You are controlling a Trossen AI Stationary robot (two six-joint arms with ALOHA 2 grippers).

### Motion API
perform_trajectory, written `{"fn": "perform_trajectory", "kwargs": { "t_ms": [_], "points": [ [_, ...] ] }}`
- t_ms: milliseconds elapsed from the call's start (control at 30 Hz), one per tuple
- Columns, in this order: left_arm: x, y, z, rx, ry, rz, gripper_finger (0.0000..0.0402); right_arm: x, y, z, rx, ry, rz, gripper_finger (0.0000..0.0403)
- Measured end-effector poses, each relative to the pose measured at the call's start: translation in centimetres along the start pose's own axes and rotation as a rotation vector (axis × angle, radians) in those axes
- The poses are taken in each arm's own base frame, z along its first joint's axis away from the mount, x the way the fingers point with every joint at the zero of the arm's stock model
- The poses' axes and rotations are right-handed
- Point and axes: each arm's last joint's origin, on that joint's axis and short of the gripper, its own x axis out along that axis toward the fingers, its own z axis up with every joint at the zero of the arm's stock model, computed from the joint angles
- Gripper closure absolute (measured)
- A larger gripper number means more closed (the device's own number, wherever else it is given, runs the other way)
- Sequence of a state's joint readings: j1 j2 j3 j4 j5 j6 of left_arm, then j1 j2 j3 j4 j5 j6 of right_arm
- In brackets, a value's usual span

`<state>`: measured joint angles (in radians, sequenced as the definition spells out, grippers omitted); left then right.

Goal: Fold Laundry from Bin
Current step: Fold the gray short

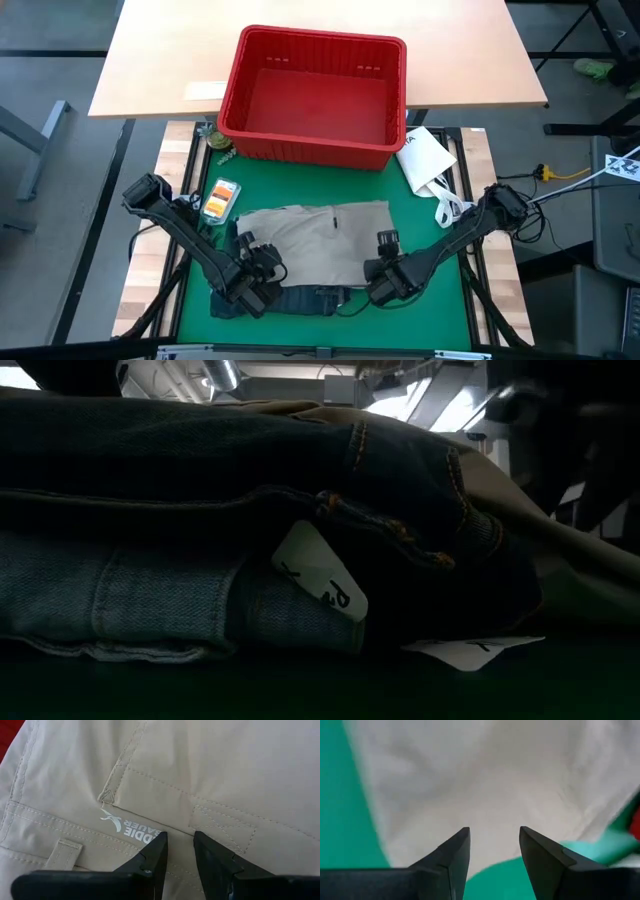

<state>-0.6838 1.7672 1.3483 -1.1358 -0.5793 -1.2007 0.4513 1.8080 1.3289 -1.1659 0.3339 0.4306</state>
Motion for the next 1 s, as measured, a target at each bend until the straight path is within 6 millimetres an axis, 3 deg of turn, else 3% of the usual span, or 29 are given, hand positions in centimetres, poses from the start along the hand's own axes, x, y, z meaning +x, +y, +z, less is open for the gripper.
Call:
{"fn": "perform_trajectory", "kwargs": {
  "t_ms": [233, 433, 700, 1000],
  "points": [
    [0.0, 0.0, 0.0, -0.001, -0.001, -0.002, 0.0308, -1.9, 3.2, -0.4, -0.112, -0.1, 0.082, 0.023],
    [0.0, -0.1, 0.0, -0.006, -0.004, -0.007, 0.0308, -1.8, 5.9, -1.3, -0.133, -0.154, 0.042, 0.023],
    [0.0, -0.2, 0.1, -0.014, -0.008, -0.02, 0.0308, 1.2, 8.5, -1.3, -0.168, -0.103, -0.03, 0.023],
    [0.0, -0.2, 0.1, -0.014, -0.009, -0.021, 0.0308, 4.4, 9.3, -0.9, -0.146, -0.029, -0.111, 0.023]
  ]
}}
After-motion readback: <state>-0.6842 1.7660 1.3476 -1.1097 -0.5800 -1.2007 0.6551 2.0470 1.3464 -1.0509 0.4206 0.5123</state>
